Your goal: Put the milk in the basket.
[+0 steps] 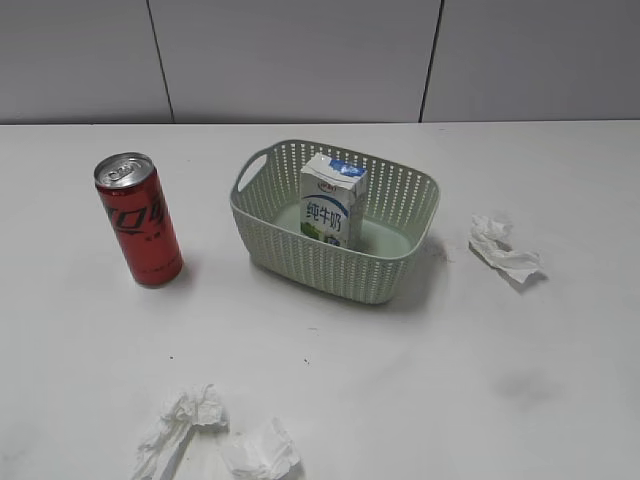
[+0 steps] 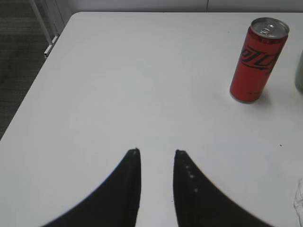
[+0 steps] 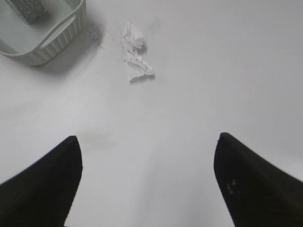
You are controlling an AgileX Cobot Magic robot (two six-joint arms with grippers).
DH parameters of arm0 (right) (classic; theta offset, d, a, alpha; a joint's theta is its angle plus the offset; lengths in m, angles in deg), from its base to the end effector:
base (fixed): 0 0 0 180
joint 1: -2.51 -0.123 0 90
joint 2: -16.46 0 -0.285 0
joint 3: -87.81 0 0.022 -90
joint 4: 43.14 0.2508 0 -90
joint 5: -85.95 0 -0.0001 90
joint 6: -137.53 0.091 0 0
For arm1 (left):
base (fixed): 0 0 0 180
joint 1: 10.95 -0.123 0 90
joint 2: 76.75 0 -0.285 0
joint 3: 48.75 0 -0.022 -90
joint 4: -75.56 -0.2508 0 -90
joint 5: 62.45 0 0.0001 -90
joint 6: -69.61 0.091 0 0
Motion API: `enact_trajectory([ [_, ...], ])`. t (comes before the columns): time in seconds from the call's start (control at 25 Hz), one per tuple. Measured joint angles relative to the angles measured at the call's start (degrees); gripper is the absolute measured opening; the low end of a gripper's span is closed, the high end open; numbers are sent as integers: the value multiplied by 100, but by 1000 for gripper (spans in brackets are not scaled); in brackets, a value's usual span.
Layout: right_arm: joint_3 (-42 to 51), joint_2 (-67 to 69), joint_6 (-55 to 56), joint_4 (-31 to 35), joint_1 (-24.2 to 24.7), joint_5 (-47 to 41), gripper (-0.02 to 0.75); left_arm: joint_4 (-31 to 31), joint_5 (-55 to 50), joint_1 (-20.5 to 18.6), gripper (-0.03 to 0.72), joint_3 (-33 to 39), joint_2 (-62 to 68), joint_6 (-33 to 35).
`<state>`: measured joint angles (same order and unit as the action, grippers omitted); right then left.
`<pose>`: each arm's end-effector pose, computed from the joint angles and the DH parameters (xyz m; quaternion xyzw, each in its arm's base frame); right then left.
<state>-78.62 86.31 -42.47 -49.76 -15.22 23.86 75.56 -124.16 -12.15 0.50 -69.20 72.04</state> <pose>0.1932 0.0520 0.3666 -0.1575 0.9404 -0.0105 0.3012 -0.0048 -0.0001 0.2727 0.0092 0.8594 0.0162 0.5110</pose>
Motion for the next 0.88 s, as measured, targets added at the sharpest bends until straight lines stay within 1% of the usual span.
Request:
enact_trajectory([
  [0.4,1581,-1778,382,17,0,31,656,0,0,0,203,0,0,0],
  [0.52,2085,-2492,418,17,13,89,656,0,0,0,203,0,0,0],
  [0.76,2873,-3839,505,42,348,152,645,0,0,0,203,0,0,0],
  [0.88,3081,-4419,505,227,561,152,643,0,0,0,203,0,0,0],
])
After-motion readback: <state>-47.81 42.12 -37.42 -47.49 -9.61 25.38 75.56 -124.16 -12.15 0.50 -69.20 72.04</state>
